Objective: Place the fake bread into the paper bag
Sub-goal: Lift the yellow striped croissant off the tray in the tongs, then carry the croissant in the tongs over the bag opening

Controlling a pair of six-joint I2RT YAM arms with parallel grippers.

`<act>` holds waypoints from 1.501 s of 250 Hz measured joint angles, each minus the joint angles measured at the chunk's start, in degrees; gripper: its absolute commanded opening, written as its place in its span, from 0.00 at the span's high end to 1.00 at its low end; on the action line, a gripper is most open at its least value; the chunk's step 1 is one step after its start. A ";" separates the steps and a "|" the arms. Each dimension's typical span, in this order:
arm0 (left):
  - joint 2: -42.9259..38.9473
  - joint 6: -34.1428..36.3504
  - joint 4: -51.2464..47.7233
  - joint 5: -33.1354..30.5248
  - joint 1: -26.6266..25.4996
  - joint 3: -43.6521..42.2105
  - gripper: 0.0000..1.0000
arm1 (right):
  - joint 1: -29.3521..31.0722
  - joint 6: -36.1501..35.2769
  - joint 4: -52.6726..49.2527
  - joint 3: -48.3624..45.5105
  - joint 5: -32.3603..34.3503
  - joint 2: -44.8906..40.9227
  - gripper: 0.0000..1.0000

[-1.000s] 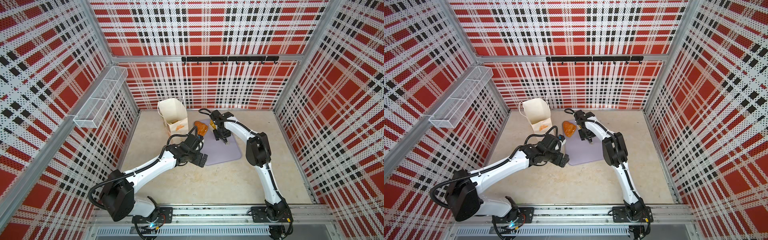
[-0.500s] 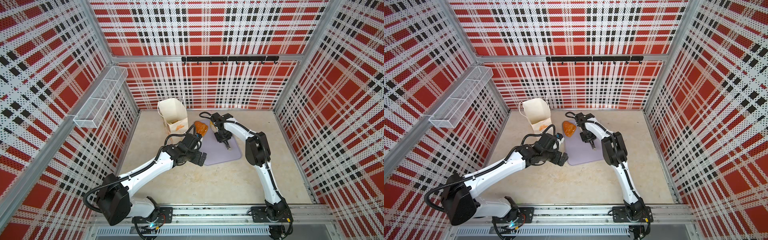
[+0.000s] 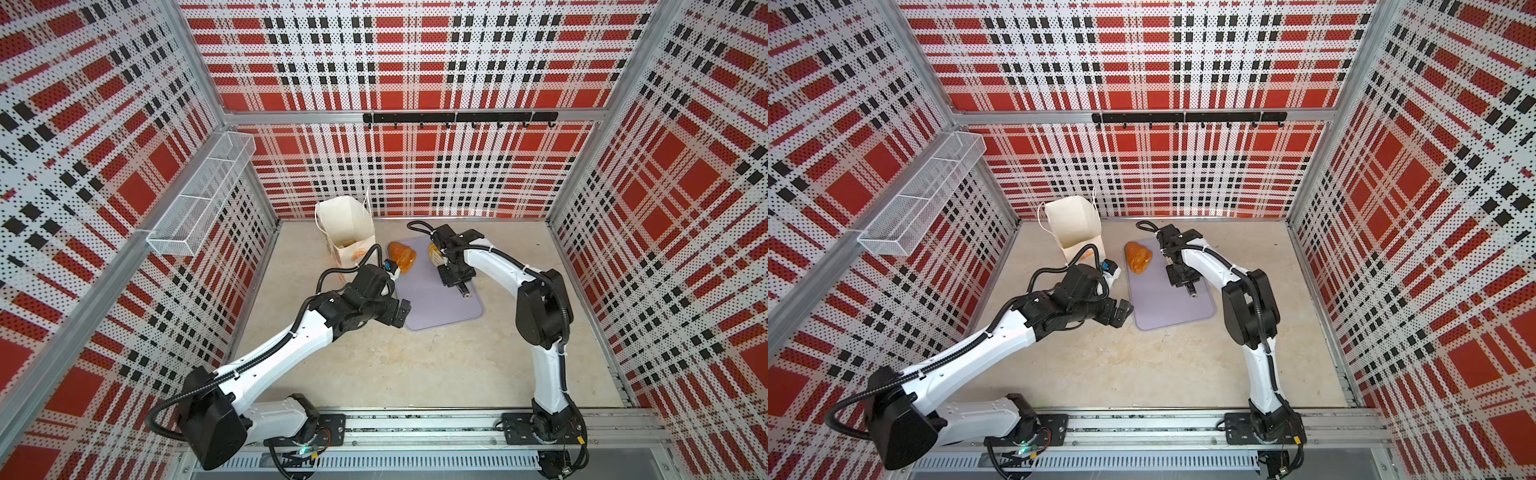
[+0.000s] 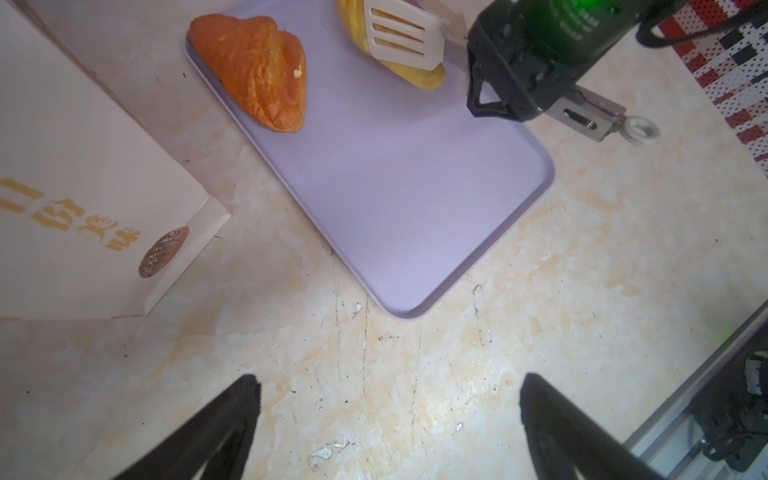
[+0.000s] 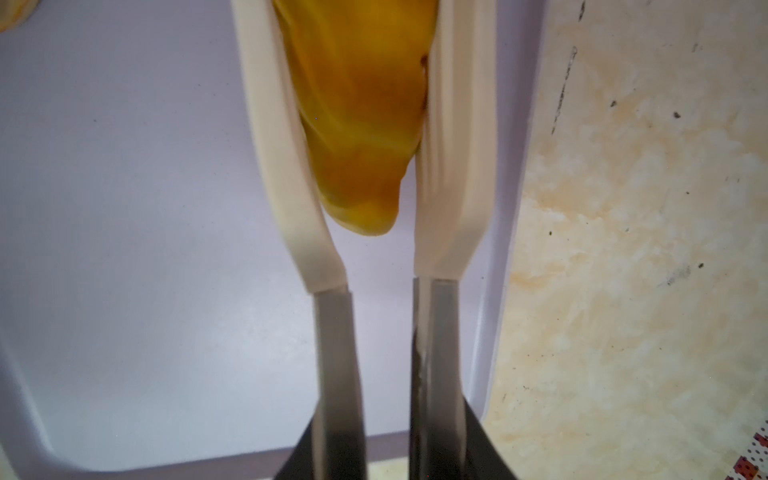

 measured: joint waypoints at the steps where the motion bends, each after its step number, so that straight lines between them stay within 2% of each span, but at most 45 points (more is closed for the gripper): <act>1: -0.04 -0.02 0.00 0.00 0.02 0.00 0.01 | 0.02 0.02 0.04 -0.11 0.02 -0.07 0.66; 116: -7.34 -0.35 -0.04 0.17 1.14 -2.27 0.01 | 4.52 3.50 3.63 -8.24 1.07 -8.35 0.64; 191: -12.28 -0.39 -0.11 0.15 2.14 -3.21 0.01 | 8.87 5.62 4.42 -8.98 2.60 -13.35 0.63; 281: -17.09 -0.31 -1.46 1.14 6.08 -3.21 0.00 | 13.49 7.96 4.79 -9.18 4.22 -18.36 0.63; 375: -20.59 0.26 -2.60 3.43 10.69 -2.89 0.01 | 18.80 8.55 5.68 -5.29 5.14 -19.08 0.63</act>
